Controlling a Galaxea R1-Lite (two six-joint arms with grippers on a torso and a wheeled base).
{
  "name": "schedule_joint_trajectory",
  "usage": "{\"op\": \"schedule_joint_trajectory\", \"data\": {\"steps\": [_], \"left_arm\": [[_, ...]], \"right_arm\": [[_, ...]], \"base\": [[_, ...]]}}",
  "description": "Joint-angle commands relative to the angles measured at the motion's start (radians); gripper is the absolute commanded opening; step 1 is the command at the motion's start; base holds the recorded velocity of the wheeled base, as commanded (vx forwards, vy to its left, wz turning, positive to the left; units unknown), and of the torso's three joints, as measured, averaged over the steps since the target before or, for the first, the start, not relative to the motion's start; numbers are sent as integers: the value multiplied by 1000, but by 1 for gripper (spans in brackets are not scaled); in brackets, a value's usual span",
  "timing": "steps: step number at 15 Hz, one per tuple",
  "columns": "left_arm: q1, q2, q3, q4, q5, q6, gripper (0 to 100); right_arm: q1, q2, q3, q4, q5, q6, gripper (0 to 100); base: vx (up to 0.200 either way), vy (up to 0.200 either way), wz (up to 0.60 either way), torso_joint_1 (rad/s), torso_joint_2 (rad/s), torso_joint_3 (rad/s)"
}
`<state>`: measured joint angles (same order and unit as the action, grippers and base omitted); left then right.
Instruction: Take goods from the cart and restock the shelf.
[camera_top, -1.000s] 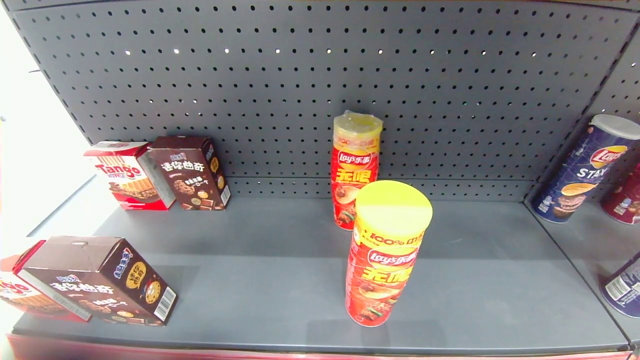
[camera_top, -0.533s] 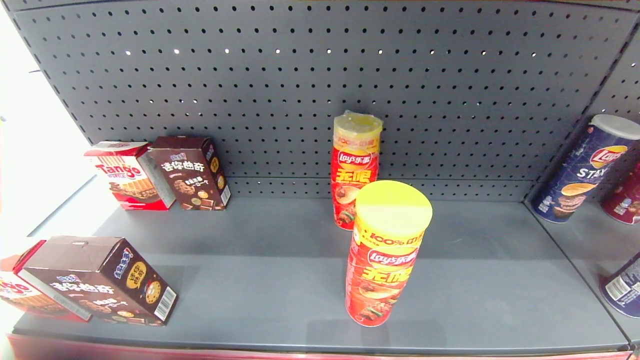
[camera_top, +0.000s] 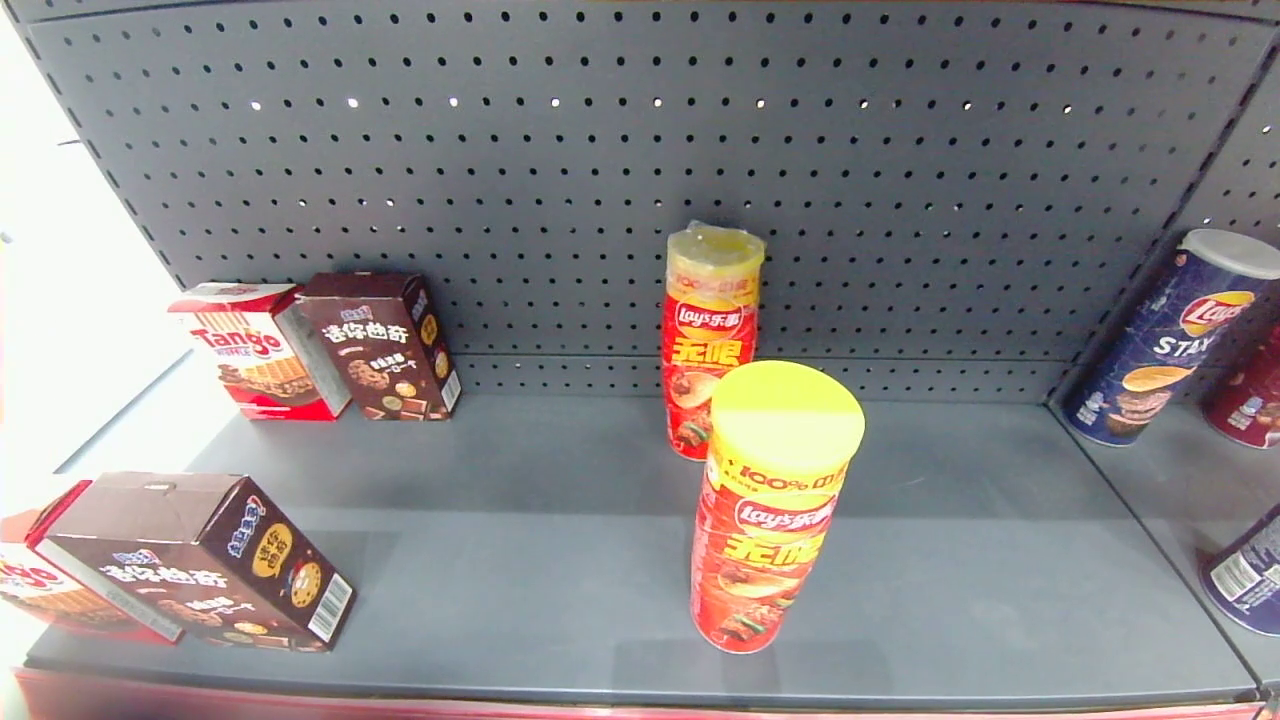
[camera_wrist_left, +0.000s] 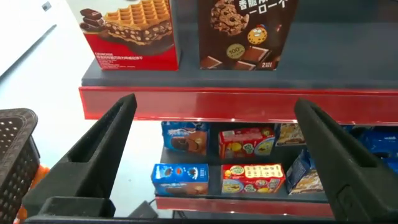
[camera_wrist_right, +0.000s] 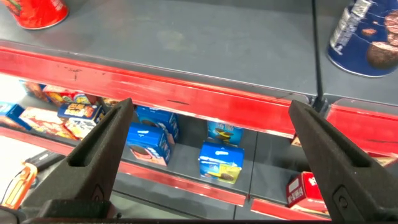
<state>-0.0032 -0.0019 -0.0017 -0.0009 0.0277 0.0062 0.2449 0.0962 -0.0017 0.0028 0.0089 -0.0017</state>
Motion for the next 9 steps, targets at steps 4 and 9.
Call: {"op": "schedule_joint_trajectory", "data": {"steps": [4, 9], "left_arm": [[0, 2, 0, -1, -2, 0, 100], [0, 2, 0, -1, 6, 3, 100]], "right_arm": [[148, 27, -170, -3, -20, 14, 100], [197, 534, -426, 33, 115, 5, 100]], "base": [[0, 0, 0, 0, 0, 0], [0, 0, 0, 0, 0, 0]]}}
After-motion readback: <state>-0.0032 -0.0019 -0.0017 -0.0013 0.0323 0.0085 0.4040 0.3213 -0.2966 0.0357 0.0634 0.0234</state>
